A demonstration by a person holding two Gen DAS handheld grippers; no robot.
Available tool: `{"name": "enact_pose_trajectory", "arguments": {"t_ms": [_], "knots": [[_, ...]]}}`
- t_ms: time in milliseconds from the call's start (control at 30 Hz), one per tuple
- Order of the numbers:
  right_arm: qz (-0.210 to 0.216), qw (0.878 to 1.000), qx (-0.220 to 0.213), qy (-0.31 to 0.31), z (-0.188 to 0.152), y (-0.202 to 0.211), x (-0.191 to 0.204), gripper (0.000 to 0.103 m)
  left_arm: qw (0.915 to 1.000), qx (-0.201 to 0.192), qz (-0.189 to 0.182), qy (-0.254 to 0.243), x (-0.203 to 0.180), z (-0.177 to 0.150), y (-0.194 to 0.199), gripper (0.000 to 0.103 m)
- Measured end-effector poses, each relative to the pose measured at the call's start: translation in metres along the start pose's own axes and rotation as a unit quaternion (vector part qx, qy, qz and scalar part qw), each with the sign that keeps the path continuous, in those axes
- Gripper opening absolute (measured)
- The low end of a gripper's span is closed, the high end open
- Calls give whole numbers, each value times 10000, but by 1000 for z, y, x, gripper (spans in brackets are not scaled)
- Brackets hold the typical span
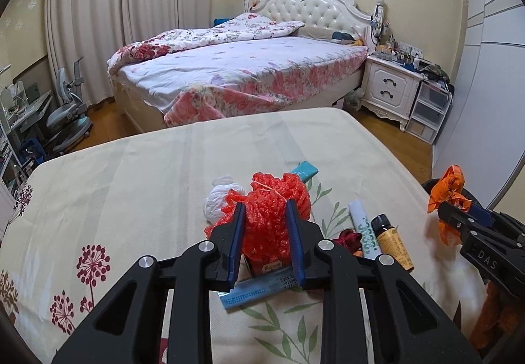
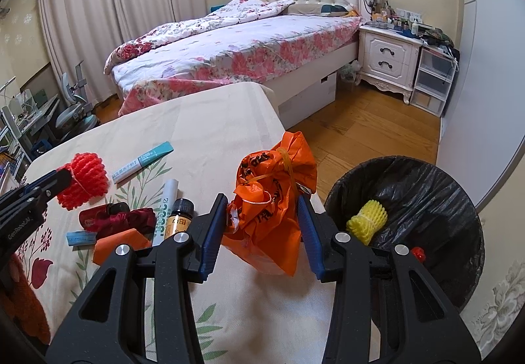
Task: Collect trash
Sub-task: 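Carry both items over the black bin and open both tools to drop them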
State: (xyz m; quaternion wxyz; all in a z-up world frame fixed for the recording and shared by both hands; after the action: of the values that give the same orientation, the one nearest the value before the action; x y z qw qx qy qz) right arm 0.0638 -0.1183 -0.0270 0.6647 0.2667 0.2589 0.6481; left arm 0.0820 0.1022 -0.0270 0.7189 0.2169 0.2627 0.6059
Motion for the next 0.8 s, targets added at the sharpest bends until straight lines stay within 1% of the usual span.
{"name": "enact_pose_trajectory", "arguments": {"t_ms": [167,367,533,667,800], "knots": [[-102,9999,-114,-27,-2,15,-10,42,9997,-163,-180,-52,-15,2,15,26],[-422,9987,-253,-163,0,30,-37,42,9976,-332,-542,-265,-50,9,19,26],[-767,9959,-274,-401,0,34,-70,42,9936,-415,-943,-473,-89,14,10,26],[-1091,9924,-245,-510,-3,32,-92,42,9895,-395,-1229,-650,-118,15,-4,26],[-1338,9886,-189,-660,-6,26,-112,42,9853,-327,-1437,-867,-148,15,-19,26]]}}
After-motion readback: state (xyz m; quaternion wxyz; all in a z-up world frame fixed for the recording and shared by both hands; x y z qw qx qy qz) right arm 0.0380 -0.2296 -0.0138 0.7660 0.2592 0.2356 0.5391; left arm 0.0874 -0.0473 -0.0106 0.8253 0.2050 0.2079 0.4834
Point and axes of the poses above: each gripper's, at about its wrist camera, not at the fingertips, and y roughly against the way its jaws point, x to its left, z to its top, the point moved 3 cm from there along -y, roughly the way its jaws point, and after that the axes turned 9 degrees about -z, right-handed, at the moved point
